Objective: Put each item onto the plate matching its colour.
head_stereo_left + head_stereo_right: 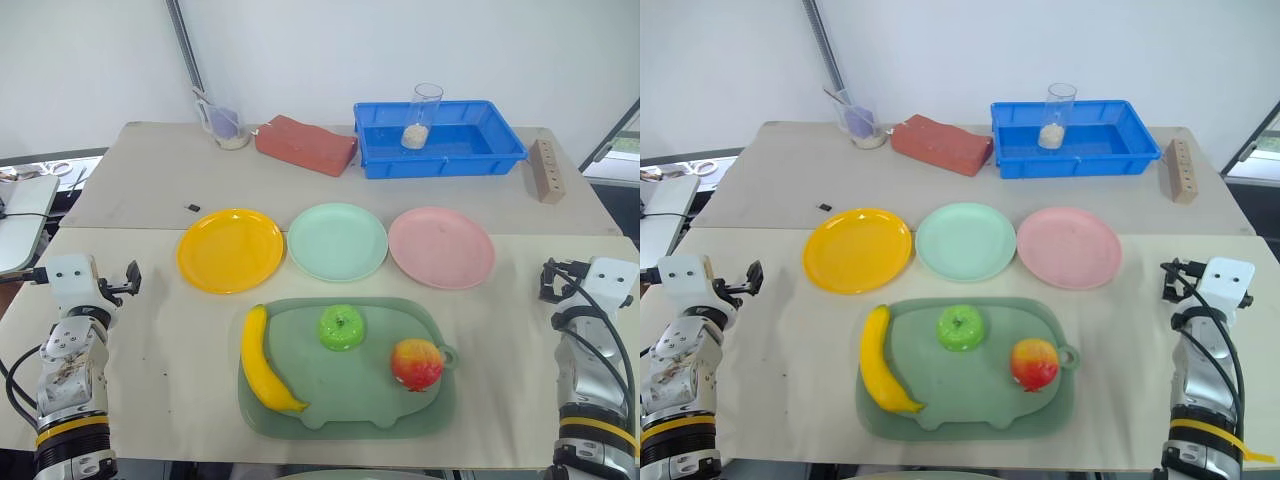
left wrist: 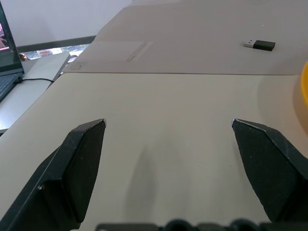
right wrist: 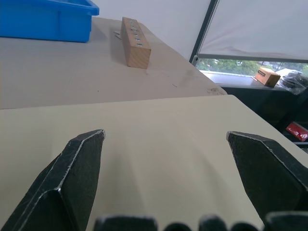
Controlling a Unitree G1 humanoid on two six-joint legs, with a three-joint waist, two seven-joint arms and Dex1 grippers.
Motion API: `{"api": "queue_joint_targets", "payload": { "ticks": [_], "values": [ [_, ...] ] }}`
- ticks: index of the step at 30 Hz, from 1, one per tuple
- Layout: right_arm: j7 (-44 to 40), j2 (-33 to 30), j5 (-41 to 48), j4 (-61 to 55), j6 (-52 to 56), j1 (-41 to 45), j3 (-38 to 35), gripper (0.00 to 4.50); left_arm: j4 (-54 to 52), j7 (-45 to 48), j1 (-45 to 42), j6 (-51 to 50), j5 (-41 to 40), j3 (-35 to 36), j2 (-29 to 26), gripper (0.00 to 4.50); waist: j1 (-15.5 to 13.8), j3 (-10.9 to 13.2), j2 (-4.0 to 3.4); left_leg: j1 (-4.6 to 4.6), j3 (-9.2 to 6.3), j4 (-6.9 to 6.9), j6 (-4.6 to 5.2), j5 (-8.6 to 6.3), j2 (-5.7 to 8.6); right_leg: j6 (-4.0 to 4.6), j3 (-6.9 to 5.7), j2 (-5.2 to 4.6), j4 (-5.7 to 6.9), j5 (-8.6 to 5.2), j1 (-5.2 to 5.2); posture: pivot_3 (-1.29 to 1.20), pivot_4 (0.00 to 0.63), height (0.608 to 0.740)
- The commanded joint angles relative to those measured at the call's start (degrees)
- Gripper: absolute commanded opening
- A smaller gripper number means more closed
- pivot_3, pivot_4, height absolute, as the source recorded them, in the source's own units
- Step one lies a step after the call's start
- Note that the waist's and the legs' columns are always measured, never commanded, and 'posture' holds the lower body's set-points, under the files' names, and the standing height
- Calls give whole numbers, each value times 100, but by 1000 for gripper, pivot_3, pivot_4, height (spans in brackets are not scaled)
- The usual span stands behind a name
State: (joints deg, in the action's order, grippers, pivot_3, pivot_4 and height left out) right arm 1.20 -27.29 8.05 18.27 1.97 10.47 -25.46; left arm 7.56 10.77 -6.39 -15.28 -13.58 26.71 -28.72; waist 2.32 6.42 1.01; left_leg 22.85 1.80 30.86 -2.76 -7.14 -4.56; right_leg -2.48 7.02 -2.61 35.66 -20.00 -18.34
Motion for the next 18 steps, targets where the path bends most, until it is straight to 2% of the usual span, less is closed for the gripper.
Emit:
{"api": "queue_joint_targets", "payload": {
  "ticks": [1, 6, 11, 15, 18],
  "values": [
    [-112, -137, -6, -207, -26, 136, -10, 4500, -432, 253, 35, -15, -160, 93, -190, 4459, 0, 0, 0, 0, 0, 0, 0, 0, 0, 0, 0, 0, 0, 0, 0, 0, 150, 740],
    [-1204, -514, 202, -535, 227, 434, 430, 4500, -1813, 1816, 527, -711, -1199, 11, -840, 4459, 38, 5, -2, 3, 3, -1, -1, 0, -2, 1, 1, 1, 2, 1, -5, 0, 150, 740],
    [-2633, -978, 753, -1026, 797, 839, 787, 4500, -2838, 3466, 870, -1108, -1796, -532, -1786, 4459, 21, 19, -25, 1, 4, -2, -1, -1, -2, 3, 2, 0, -3, -1, -2, 0, 150, 740],
    [-3955, -1289, 1540, -1643, 1589, 1163, 1133, 4500, -3230, 4640, 839, -1165, -2062, -1036, -2434, 4459, 7, 25, -29, 2, 4, -1, -2, -2, -5, 10, -1, 0, -6, -4, -5, 0, 150, 740],
    [-4719, -1535, 2051, -2253, 2167, 1331, 1397, 4500, -3313, 5185, 749, -1437, -2319, -1320, -2761, 4459, 13, 33, -35, 6, 5, -3, 2, -3, -8, 15, 0, 1, -12, -6, -6, 0, 150, 740]
  ]
}}
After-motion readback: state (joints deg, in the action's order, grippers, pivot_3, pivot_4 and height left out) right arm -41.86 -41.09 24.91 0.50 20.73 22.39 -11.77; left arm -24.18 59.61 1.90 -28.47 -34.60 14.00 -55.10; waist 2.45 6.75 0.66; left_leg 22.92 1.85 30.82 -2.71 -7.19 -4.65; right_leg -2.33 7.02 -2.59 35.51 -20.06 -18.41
